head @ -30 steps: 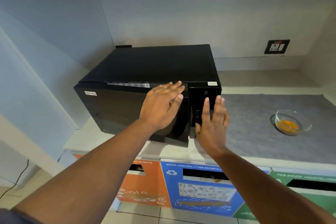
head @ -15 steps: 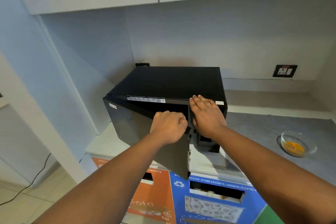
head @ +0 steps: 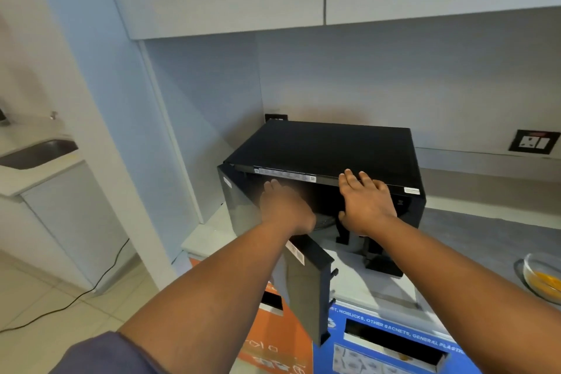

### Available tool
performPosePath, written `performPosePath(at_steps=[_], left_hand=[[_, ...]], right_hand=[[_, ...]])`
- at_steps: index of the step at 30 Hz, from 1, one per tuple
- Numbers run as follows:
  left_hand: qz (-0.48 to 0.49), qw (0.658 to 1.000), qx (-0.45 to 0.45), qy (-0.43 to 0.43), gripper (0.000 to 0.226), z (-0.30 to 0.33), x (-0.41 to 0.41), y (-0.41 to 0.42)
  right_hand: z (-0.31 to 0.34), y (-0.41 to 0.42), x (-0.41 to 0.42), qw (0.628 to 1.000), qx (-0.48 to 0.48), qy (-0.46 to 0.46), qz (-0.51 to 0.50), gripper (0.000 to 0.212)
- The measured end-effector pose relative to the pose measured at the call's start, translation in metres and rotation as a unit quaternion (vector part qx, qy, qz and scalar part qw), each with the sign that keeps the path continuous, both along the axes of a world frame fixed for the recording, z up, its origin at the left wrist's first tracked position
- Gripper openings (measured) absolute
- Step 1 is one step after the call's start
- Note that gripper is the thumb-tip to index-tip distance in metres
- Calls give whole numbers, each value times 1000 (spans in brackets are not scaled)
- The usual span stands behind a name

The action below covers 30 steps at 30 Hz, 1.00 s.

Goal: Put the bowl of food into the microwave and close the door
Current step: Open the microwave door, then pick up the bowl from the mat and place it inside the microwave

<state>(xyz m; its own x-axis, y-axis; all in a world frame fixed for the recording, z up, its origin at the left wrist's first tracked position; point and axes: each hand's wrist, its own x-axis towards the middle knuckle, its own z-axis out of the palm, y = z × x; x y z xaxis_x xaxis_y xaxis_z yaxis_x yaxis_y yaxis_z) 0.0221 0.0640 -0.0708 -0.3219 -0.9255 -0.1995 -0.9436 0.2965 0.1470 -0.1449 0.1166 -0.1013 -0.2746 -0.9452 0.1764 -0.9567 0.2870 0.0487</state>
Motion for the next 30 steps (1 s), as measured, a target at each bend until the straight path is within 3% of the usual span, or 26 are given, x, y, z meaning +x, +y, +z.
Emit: performPosePath(at_steps=[12, 24, 30], left_hand=[[63, 997, -31, -30, 96, -5, 60, -42], [21, 985, -145, -91, 106, -20, 118, -64], [13, 978, -199, -60, 93, -27, 136, -73]], right_hand=[[1, -10, 16, 999, 24, -11, -35, 92], [-9, -25, 33, 999, -28, 8, -44, 87], [-7, -25, 42, 998, -32, 2, -54, 86]])
